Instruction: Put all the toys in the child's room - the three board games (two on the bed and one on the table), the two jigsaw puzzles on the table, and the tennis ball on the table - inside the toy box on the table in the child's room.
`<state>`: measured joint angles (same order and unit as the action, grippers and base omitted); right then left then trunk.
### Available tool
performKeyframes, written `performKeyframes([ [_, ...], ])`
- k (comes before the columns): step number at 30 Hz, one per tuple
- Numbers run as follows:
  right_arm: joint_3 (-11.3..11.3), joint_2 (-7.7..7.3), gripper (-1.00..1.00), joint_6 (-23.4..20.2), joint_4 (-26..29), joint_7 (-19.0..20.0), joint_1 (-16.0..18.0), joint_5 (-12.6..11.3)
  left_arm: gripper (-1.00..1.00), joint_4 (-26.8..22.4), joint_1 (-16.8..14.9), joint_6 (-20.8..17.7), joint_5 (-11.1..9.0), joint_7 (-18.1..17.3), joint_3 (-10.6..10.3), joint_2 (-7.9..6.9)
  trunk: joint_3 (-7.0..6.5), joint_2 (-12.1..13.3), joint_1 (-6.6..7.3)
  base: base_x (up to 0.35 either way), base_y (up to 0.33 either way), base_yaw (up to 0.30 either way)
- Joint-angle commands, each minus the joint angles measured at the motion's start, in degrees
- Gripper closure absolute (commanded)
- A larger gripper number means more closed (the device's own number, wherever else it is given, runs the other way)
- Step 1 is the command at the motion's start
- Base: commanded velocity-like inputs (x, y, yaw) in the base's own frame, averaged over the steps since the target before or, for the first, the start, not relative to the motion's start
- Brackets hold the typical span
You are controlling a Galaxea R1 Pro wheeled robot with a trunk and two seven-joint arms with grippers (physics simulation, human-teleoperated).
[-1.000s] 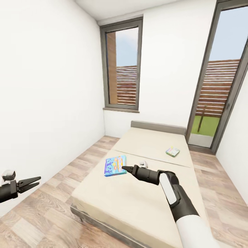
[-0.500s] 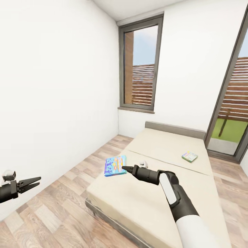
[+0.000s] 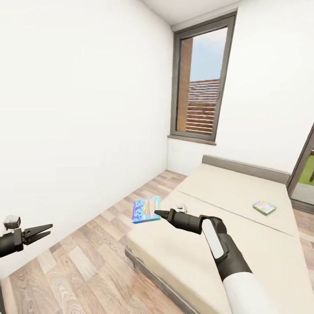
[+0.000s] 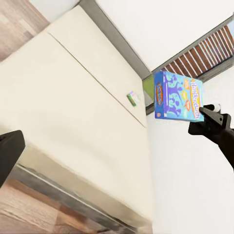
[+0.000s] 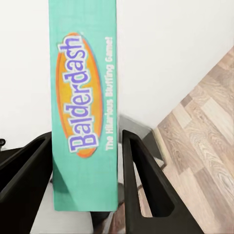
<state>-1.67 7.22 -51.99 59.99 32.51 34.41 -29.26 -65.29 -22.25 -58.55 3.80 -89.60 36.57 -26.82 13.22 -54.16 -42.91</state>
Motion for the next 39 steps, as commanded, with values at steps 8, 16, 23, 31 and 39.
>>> performKeyframes([
  [8,-0.17,0.07,1.00,-0.40,0.04,0.27,0.04,-0.19,-1.00,-0.02,-0.07,-0.60,0.42,-0.40,-0.10,0.02,-1.08,3.16,1.76,0.000,0.000,0.287],
  [16,-0.24,0.01,1.00,-0.38,0.04,0.27,0.04,-0.19,-1.00,-0.02,-0.07,-0.56,0.43,-0.40,-0.06,0.00,-2.24,6.37,3.51,0.000,0.000,0.286],
  [23,-0.25,0.02,1.00,-0.36,0.02,0.27,0.04,-0.19,-1.00,-0.02,-0.07,-0.51,0.46,-0.40,-0.18,0.02,-3.25,9.18,5.05,0.000,0.000,0.285],
  [31,-0.25,0.00,1.00,-0.37,0.08,0.27,0.04,-0.19,-1.00,-0.02,-0.07,-0.46,0.48,-0.40,-0.24,0.15,-4.40,12.39,6.81,0.000,0.000,0.284],
  [39,-0.25,-0.01,1.00,-0.33,0.04,0.27,0.04,-0.19,-1.00,-0.02,-0.07,-0.47,0.50,-0.40,-0.27,0.11,-5.55,15.60,8.57,0.000,0.000,0.283],
])
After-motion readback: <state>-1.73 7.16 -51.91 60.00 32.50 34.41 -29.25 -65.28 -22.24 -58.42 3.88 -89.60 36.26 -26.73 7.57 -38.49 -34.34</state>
